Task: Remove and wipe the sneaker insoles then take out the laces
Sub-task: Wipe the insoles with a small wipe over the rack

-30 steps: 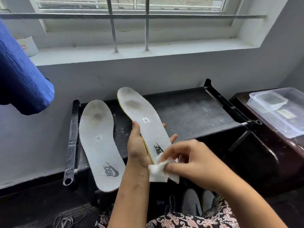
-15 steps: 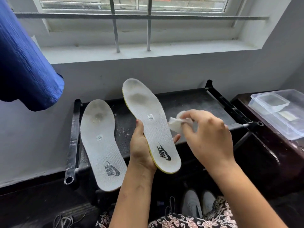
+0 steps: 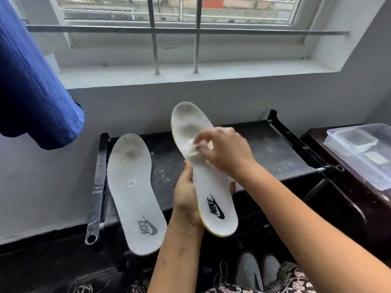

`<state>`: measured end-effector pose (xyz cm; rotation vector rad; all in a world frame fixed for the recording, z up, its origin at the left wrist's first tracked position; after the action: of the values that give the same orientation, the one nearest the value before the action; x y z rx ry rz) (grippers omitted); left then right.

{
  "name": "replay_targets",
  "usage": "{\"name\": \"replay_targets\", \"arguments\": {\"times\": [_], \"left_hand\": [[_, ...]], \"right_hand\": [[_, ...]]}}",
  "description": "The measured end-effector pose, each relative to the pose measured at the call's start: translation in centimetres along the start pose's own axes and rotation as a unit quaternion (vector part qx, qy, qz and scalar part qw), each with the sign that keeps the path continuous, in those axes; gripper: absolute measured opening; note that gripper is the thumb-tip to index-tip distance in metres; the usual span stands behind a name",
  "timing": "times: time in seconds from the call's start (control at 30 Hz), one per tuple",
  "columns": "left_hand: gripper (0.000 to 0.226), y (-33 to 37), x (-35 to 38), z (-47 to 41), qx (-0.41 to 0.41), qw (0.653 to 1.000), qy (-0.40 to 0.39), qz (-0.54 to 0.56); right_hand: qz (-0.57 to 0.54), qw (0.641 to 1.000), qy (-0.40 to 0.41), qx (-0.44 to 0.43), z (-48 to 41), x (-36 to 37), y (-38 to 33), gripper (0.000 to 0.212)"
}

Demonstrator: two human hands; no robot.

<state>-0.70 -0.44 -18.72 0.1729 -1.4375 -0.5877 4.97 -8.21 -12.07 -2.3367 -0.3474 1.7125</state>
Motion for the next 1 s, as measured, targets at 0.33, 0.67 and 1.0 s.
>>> {"name": "replay_targets", "arguments": {"times": [0.33,0.67,1.0], "left_hand": [[0.059,0.1,0.0,0.3,-0.017,1.000,0.003,-0.017],[0.060,0.8,-0.6,0.3,-0.003,0.999,0.035,-0.006],[0.066,0.3,0.9,0.6,-0.024,1.000,0.004,-0.016]], "right_hand": [[-0.039,0.998,-0.042,0.008,-3.0,0.5,0.7,0.011],[-0.179,0.977,0.108,0.030,-5.7,-1.5,-0.2,0.017],[-0.161,0.987,0.023,-0.013,-6.2,0.3,-0.7,0.017]]}}
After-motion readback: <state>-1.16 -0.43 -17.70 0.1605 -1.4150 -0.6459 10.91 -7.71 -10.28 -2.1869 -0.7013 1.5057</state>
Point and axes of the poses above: each hand's wrist, its own z-axis away from the middle knuckle, its own x-axis out of the palm, y = z × x, the point moved 2 cm from there along -z, towards the middle knuckle, and after that the axes turned 13 degrees about x, right-handed, at the moved point
